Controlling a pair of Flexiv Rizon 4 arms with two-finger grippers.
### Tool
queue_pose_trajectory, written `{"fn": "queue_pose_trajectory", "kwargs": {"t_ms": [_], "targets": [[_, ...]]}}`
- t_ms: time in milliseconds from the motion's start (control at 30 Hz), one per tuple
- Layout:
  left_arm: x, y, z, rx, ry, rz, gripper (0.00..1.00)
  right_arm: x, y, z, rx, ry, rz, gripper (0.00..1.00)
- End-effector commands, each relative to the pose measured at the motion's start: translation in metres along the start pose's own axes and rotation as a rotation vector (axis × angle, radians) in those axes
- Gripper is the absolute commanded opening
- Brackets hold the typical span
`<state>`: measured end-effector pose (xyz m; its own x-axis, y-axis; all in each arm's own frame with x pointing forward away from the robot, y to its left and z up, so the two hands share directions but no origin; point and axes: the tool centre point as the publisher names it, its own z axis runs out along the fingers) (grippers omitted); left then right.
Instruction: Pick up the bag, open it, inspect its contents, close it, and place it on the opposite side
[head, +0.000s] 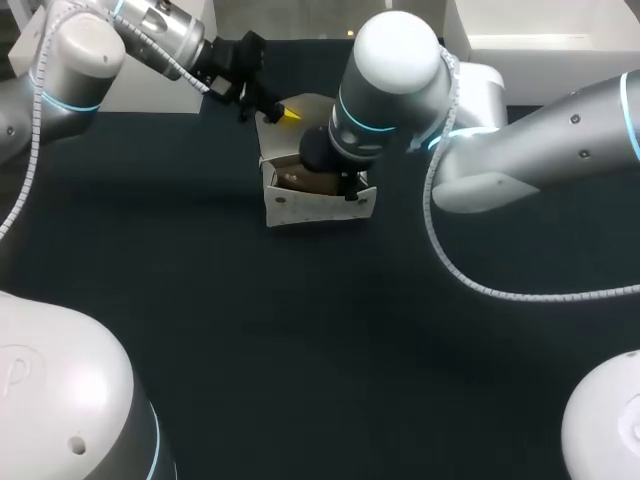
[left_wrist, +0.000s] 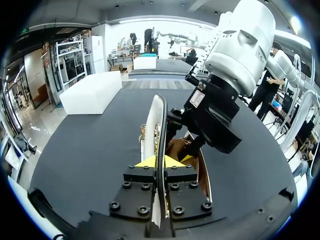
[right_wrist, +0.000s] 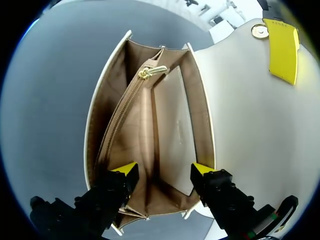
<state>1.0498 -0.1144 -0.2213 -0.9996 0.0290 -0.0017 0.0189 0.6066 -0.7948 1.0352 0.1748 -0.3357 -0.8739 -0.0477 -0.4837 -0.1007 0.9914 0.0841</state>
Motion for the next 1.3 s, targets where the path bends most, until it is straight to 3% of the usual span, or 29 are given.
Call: {"fn": "queue_pose_trajectory", "kwargs": {"t_ms": [33, 1100, 1133, 1167, 1200, 1300], "targets": [[-0.002, 0.002, 0.005, 0.004, 0.008, 0.003, 0.0, 0.001, -0.001, 0.008, 0.005, 0.002, -0.001, 1.0], [-0.003, 0.001, 0.005, -0.001, 0.008, 0.009, 0.0, -0.002, -0.003, -0.001, -0.003, -0.022, 0.007, 1.0], [-0.002, 0.0, 0.005, -0.001, 0.008, 0.009, 0.0, -0.003, -0.003, -0.003, -0.004, -0.026, 0.007, 0.88], [-0.002, 0.0, 0.005, -0.001, 0.007, 0.01, 0.0, -0.003, -0.003, -0.004, -0.006, -0.031, 0.008, 0.64], [-0.002, -0.001, 0.004, -0.001, 0.006, 0.01, 0.0, -0.004, -0.003, -0.006, -0.007, -0.036, 0.01, 0.49], [0.001, -0.004, 0.001, 0.0, -0.004, 0.019, 0.0, -0.005, -0.003, -0.012, -0.011, -0.054, 0.014, 0.43]]}}
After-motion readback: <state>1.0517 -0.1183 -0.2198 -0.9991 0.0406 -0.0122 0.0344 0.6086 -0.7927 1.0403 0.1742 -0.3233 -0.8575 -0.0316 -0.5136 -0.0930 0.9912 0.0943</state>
